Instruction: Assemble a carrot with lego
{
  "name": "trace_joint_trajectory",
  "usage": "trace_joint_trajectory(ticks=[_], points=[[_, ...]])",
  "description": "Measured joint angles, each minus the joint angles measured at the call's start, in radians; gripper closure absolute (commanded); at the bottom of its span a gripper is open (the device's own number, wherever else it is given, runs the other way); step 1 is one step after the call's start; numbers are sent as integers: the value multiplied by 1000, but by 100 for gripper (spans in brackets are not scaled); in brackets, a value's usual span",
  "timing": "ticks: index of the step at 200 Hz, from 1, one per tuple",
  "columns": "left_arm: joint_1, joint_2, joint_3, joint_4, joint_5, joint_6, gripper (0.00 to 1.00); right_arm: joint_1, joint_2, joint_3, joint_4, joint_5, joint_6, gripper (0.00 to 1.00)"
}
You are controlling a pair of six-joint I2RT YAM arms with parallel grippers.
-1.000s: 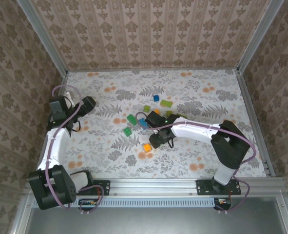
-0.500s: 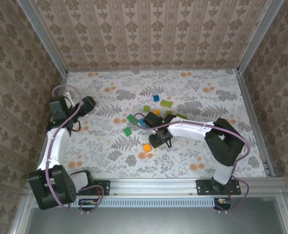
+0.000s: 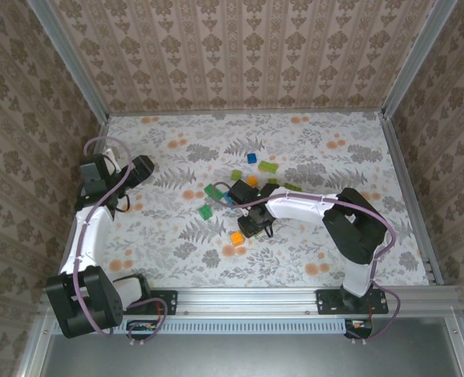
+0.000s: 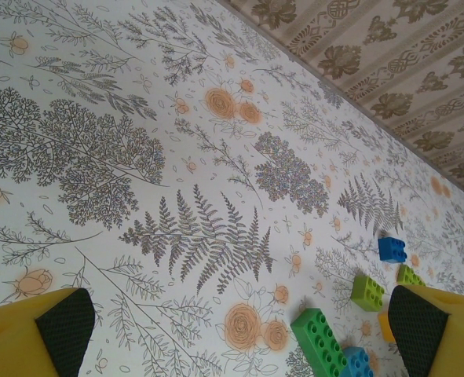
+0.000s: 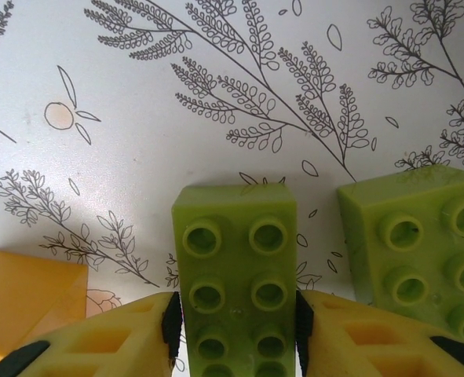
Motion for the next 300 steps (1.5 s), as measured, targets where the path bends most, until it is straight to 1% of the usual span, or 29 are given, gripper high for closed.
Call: trace_joint_trajectory(ticks=[27,42,70,130,171,190,223,244,300], points=[[0,0,0,0,0,0,0,0,4,6,0,0,0,61],[0,0,0,0,0,0,0,0,10,15,0,0,0,61],[0,0,0,0,0,0,0,0,17,22,0,0,0,58],[0,0,0,1,0,0,0,0,40,24,0,-2,0,55],[0,0,0,2,0,0,0,0,45,35,1,-3,-1,61],[0,0,0,2,0,0,0,0,45,35,0,-2,0,66],[0,0,0,2,0,0,0,1,43,37,-2,-2,0,68],[0,0,0,2,0,0,0,3,16,34,-11,-2,1,68],[-1,0,0,2,-4,0,0,58,-162,-13,-48,-13,59,68]])
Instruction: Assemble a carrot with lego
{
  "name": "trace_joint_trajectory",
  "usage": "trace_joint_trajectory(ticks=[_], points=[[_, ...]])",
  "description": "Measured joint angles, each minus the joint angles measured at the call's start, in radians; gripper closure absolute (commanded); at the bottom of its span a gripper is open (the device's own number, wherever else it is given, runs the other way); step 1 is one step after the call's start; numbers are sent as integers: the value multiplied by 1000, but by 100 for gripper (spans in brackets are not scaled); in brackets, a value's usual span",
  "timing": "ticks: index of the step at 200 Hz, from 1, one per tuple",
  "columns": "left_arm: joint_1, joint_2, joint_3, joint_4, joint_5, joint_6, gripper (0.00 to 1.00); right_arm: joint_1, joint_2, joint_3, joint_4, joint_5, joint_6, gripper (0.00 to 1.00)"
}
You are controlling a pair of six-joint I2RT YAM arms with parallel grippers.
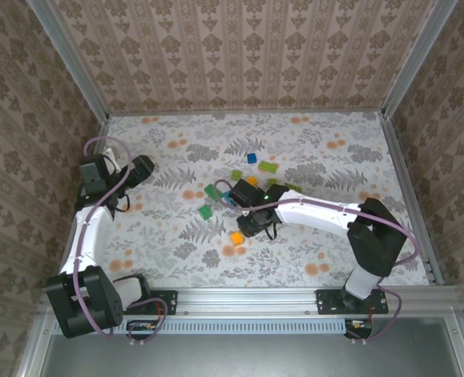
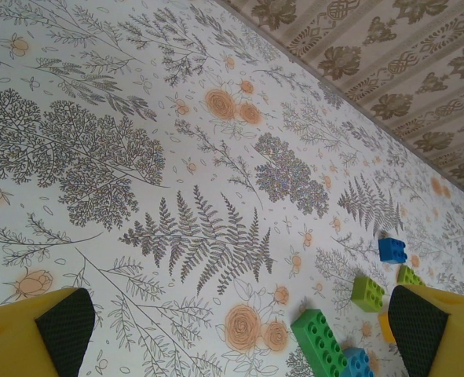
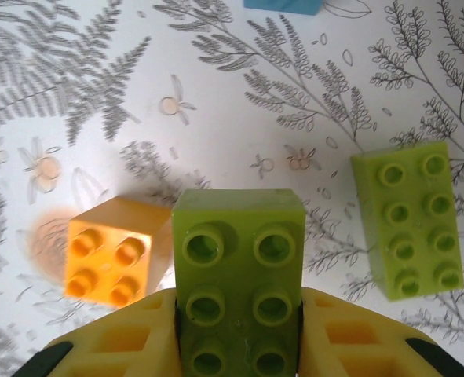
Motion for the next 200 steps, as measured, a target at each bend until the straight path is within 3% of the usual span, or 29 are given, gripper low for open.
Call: trace_joint_trajectory(ticks=[79,200], points=[[-1,0,0,-2,-8,0,0,98,-31,-17,-9,-54,123,67],[-2,0,0,-3,-14,4,0,100,69,46,-5,-52,174,65]])
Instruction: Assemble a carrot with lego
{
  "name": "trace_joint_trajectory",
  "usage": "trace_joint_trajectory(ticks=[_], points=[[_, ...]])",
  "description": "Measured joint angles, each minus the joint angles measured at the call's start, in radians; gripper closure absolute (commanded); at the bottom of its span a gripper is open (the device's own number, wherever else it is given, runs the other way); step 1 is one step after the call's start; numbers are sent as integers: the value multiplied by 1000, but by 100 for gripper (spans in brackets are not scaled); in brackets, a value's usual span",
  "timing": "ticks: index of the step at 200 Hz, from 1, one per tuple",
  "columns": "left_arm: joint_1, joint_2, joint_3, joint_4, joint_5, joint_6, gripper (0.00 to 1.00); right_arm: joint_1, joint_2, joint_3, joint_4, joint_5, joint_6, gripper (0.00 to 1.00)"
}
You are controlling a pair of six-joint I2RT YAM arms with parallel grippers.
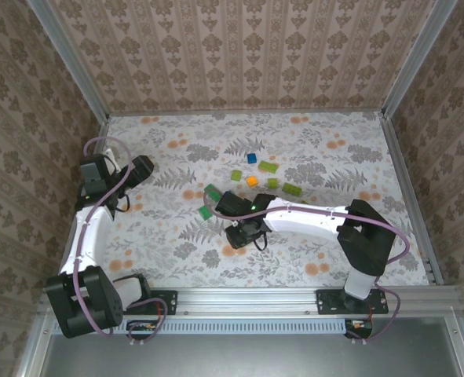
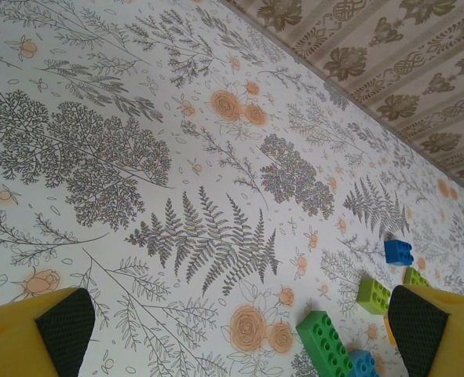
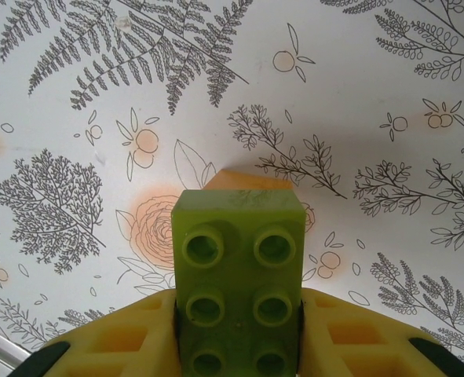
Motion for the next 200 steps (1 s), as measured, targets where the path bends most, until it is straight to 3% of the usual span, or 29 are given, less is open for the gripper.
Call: trace_joint_trajectory(ticks=[200], points=[[-6,0,0,-8,-5,4,0,0,88,95,-46,35,40,62]])
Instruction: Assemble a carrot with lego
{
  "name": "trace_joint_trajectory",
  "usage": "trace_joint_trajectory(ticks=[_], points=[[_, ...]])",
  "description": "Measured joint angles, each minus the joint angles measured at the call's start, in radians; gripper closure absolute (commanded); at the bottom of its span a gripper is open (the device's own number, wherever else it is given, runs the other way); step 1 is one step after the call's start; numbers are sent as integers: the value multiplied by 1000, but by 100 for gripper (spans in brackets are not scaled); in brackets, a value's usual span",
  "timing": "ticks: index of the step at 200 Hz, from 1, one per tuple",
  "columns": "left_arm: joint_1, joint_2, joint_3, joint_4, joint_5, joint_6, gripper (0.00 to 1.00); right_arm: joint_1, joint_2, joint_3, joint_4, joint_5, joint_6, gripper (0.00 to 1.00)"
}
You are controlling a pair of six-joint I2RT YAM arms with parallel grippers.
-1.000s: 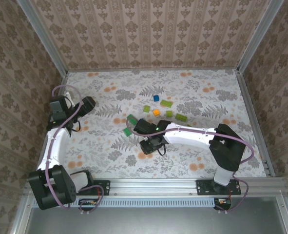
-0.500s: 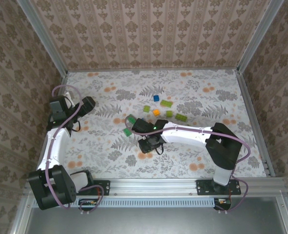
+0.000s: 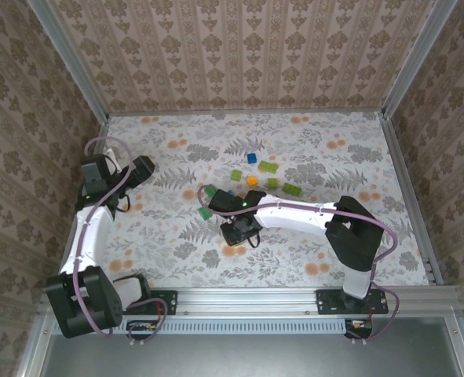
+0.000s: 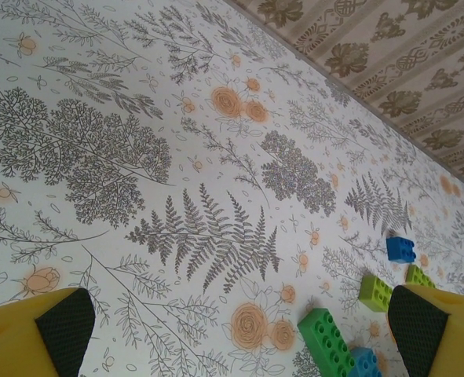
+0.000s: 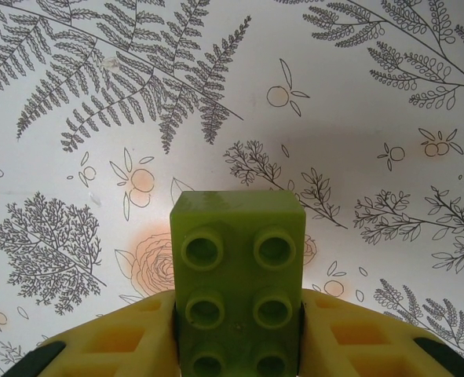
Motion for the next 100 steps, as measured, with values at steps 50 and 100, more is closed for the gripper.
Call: trace_joint_trajectory(ticks=[50,100], points=[[0,0,0,-12,-3,0,0,6,20,18,-14,10,0,62],[0,0,0,-14,-3,0,0,13,52,48,-30,26,-3,65]])
